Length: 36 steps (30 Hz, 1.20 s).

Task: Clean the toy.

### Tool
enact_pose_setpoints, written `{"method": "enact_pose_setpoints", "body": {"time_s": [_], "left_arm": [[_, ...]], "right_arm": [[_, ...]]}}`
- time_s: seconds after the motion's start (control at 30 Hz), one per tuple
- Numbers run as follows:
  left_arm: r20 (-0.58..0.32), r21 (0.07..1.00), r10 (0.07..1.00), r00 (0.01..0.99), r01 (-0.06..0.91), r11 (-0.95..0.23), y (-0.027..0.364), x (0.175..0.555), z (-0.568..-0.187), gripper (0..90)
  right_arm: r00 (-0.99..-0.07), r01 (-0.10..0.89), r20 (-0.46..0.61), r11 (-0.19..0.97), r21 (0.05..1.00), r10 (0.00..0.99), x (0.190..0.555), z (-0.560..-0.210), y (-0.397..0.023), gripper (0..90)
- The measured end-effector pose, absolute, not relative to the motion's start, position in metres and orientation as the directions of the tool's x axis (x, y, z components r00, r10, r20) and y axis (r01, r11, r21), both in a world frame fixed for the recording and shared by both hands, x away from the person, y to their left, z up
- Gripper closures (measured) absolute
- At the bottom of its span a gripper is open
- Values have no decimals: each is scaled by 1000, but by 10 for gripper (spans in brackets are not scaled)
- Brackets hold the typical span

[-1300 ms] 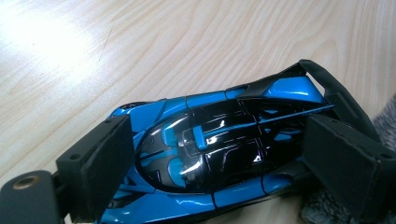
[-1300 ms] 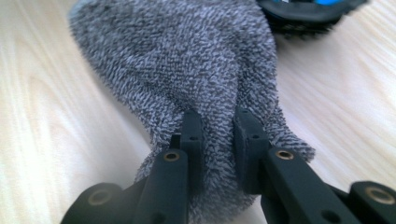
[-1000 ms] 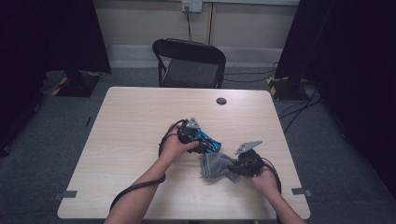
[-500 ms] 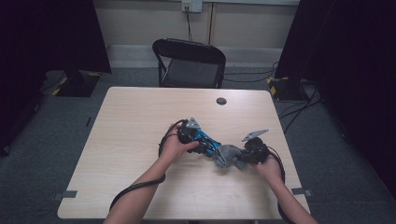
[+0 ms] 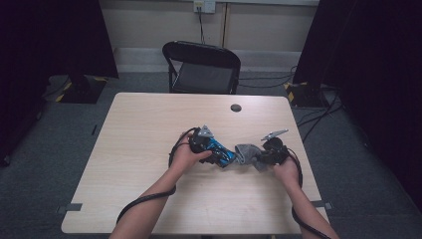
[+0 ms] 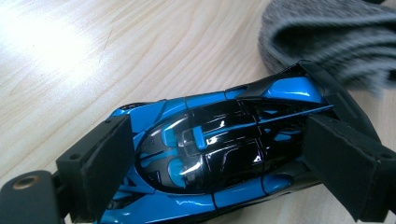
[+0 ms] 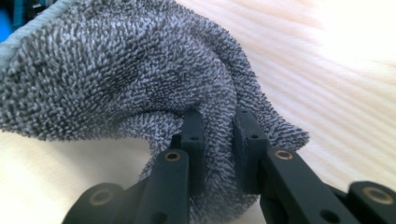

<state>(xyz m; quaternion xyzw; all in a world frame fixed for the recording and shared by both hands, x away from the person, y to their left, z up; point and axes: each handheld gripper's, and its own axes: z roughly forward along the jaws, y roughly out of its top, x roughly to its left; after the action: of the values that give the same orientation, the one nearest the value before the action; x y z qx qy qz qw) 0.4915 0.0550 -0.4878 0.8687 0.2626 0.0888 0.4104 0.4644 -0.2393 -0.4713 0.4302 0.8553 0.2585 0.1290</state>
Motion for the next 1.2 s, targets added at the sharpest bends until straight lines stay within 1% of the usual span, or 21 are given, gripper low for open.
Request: {"method": "enact_pose_setpoints", "body": {"time_s": [0.2,0.23,0.43,0.6,0.83,1.2], "left_arm": [[-63,760,530,846,384,-524,55,491,-488,93],[-63,760,530,846,384,-523,55,491,-488,93],[-63,763,527,847,381,-522,55,491,-488,93],[-63,764,525,849,380,-522,55,492,-488,93],[-62,770,528,847,378,-515,56,490,-489,93],[-63,777,525,849,372,-508,57,490,-490,93]], "right_arm": [[-554,683,-32,476,554,832,469,-468,-245,769],[-534,690,-35,459,560,845,471,-464,-248,769],[-483,698,-15,396,597,875,477,-450,-255,768],[-459,698,-4,364,617,888,485,-443,-250,769],[-447,695,26,330,639,894,499,-440,-231,768],[-469,671,20,342,658,883,514,-437,-201,769]]}}
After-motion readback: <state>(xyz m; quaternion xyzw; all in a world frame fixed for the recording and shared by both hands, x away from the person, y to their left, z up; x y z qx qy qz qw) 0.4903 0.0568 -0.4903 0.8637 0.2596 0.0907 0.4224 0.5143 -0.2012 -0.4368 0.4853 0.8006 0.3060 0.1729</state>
